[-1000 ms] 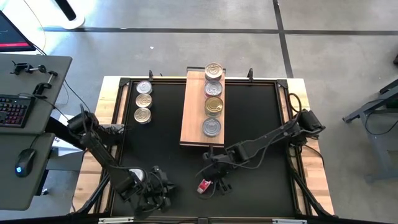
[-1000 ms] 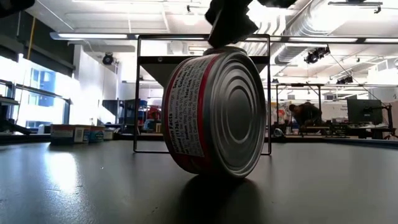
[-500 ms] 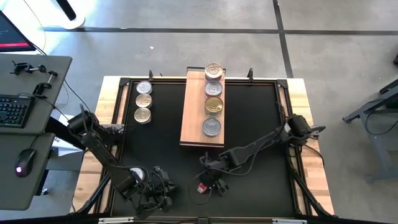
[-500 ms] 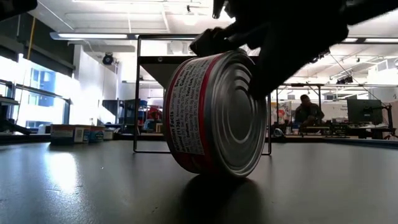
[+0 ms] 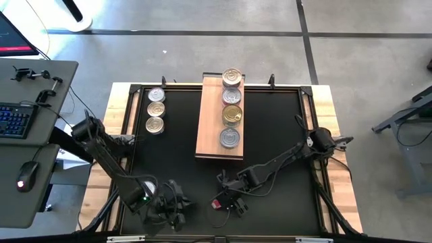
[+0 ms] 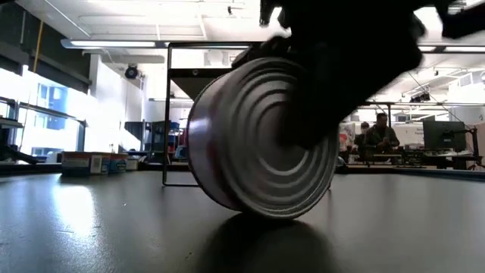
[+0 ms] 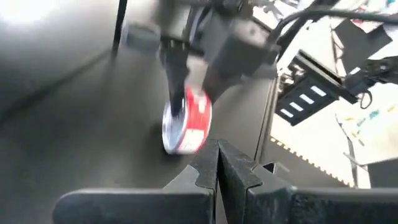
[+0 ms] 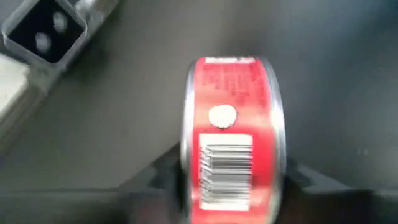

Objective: Stack canned seafood by type on shelf
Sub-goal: Stack the red tuna can on top of the red tuna can on the shelf

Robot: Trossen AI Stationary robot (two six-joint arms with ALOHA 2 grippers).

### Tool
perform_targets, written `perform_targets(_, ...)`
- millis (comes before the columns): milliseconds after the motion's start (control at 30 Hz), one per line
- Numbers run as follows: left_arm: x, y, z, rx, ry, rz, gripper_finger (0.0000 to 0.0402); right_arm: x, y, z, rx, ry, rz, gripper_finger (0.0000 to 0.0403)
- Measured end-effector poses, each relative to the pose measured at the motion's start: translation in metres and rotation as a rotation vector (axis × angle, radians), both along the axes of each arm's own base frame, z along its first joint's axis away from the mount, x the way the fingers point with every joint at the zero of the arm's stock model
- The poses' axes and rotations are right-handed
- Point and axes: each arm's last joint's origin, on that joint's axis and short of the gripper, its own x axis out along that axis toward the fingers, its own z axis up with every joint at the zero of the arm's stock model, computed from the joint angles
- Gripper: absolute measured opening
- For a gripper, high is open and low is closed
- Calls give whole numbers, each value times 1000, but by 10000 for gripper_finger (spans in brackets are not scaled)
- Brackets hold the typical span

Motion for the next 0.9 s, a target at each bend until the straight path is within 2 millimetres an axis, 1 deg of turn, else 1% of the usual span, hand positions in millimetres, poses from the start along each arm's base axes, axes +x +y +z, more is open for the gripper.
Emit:
perform_targets(33,-1,3,8,19,-11,-18,0,2,2,5,9,-6,-17,125)
perform_targets(67,-3,7,16,39,-23,-36,0,4,4,11,18,-10,-26,115)
perform_targets(167,-11,21,41,113,-51,-87,0,12,7,36,17,-44,-43,115)
perform_targets(300,-28,44,71,222,-75,-118,0,25,5,85,-102,-163,-87,115)
perform_targets(400,-45,60,89,289,-83,-151,0,33,-3,127,-180,-290,-148,115)
perform_targets(467,-57,66,98,324,-90,-189,0,38,-11,154,-211,-365,-199,115)
perform_targets(533,-70,71,107,355,-101,-237,0,41,-22,178,-244,-444,-268,115)
perform_targets(600,-83,73,113,386,-117,-269,0,44,-36,197,-318,-504,-341,115)
perform_targets(667,-95,71,114,407,-151,-283,0,45,-54,211,-424,-534,-427,115)
perform_targets(733,-106,69,106,407,-188,-282,0,44,-76,219,-544,-519,-529,115)
perform_targets(833,-118,62,83,341,-245,-301,0,40,-115,224,-696,-435,-649,115)
perform_targets(900,-121,57,65,268,-292,-307,0,36,-141,224,-787,-362,-722,115)
